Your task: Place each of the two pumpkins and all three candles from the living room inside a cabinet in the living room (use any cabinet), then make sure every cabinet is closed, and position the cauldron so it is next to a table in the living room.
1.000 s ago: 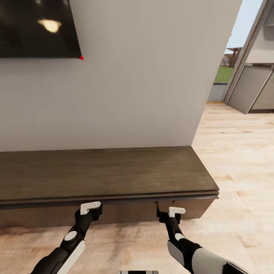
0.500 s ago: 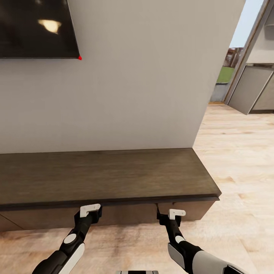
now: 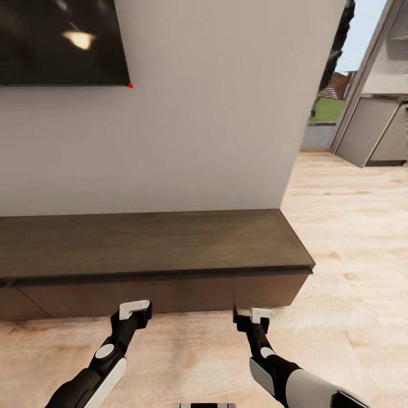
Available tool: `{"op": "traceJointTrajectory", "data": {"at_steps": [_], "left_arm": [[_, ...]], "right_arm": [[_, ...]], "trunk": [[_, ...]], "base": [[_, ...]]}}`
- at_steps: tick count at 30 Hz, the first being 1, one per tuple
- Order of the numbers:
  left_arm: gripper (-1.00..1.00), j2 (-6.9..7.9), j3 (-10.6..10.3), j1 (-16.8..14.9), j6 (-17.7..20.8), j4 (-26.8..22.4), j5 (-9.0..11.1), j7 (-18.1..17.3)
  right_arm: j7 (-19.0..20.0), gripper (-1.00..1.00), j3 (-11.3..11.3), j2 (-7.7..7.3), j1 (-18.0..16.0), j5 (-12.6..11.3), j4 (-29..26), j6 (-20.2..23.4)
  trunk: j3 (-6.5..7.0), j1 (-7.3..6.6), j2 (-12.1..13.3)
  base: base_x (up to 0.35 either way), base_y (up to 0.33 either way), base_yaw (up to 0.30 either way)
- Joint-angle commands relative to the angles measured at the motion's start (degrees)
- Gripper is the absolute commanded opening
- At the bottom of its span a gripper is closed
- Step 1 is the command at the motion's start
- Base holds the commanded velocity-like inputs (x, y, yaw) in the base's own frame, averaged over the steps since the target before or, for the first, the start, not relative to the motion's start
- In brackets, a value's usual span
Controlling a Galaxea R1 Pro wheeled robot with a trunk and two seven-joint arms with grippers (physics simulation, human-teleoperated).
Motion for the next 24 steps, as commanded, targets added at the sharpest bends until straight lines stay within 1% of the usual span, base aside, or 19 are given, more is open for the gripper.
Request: {"op": "traceJointTrajectory", "data": {"at_steps": [1, 24], "left_arm": [[1.0, 0.08, -0.24, -0.05, 0.12, -0.1, 0.32, 0.46], [1.0, 0.17, -0.15, -0.05, 0.12, -0.18, 0.06, 0.58]], "right_arm": [[-0.46, 1.0, 0.48, 0.0, -0.04, -0.17, -0.03, -0.07], [-0.51, 1.0, 0.45, 0.0, -0.04, -0.25, -0.09, -0.05]], "trunk": [[-0.05, -0.05, -0.02], [-0.05, -0.05, -0.02]], "base": [[-0.339, 0.0, 0.0], [-0.34, 0.0, 0.0]]}}
